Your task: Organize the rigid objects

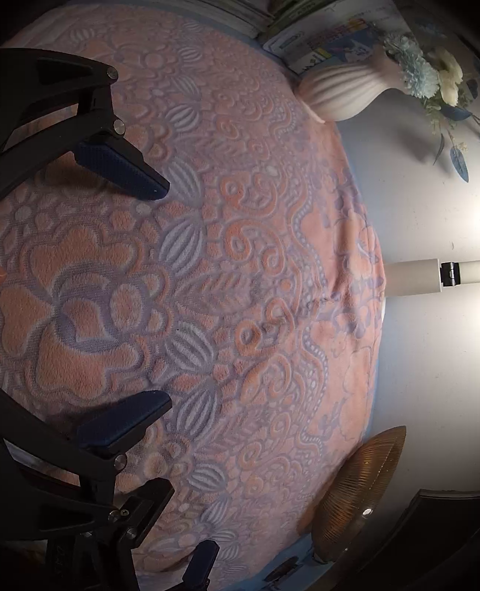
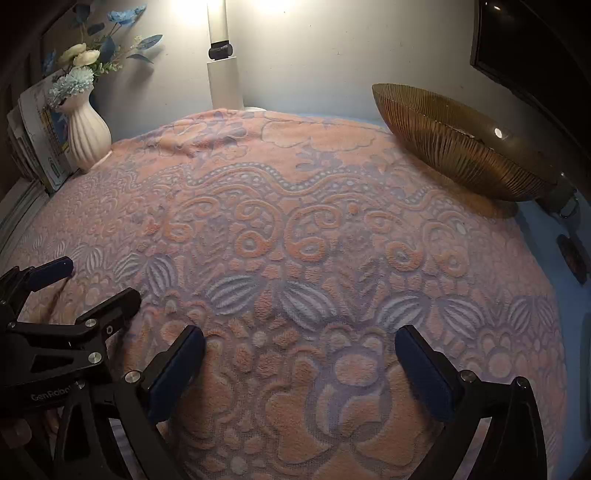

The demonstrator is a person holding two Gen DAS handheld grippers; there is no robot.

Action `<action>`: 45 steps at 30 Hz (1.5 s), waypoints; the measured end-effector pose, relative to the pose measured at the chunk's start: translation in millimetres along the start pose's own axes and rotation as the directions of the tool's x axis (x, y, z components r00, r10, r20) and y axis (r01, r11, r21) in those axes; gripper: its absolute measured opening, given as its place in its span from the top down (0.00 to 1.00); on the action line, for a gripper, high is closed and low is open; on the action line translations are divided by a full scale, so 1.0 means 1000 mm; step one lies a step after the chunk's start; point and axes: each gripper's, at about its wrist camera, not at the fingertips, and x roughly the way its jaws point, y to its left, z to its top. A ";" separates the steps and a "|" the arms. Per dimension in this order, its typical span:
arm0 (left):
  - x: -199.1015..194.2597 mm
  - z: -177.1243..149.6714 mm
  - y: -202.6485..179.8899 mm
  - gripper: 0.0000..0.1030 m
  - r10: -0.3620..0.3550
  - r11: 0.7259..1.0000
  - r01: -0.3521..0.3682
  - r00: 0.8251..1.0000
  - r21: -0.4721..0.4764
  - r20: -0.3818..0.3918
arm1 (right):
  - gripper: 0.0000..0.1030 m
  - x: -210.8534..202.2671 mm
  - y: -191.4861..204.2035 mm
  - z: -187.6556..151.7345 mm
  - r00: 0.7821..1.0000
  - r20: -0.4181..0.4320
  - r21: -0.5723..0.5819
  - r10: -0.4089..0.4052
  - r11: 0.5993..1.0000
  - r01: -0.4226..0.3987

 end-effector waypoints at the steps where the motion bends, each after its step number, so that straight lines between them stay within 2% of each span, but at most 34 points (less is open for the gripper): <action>1: 0.000 -0.004 0.001 0.00 0.004 1.000 -0.004 1.000 -0.009 -0.011 | 0.00 -0.001 -0.002 0.000 1.000 0.005 0.004 0.005 1.000 -0.005; 3: 0.003 -0.006 0.009 0.00 -0.046 0.998 0.045 0.999 -0.054 -0.026 | 0.00 0.001 0.000 0.001 1.000 0.001 -0.005 -0.008 1.000 0.008; 4: 0.002 -0.008 0.009 0.00 -0.048 0.997 0.046 0.999 -0.054 -0.020 | 0.00 0.001 0.000 0.001 1.000 0.001 -0.003 -0.006 1.000 0.006; 12: 0.001 -0.019 0.008 0.00 -0.042 0.998 0.041 0.999 -0.049 -0.023 | 0.00 -0.001 0.001 0.001 1.000 0.003 -0.003 -0.004 1.000 0.004; 45: 0.002 -0.014 0.008 0.00 -0.042 0.998 0.041 0.999 -0.051 -0.024 | 0.00 -0.001 0.001 0.001 1.000 0.004 -0.005 -0.003 1.000 0.003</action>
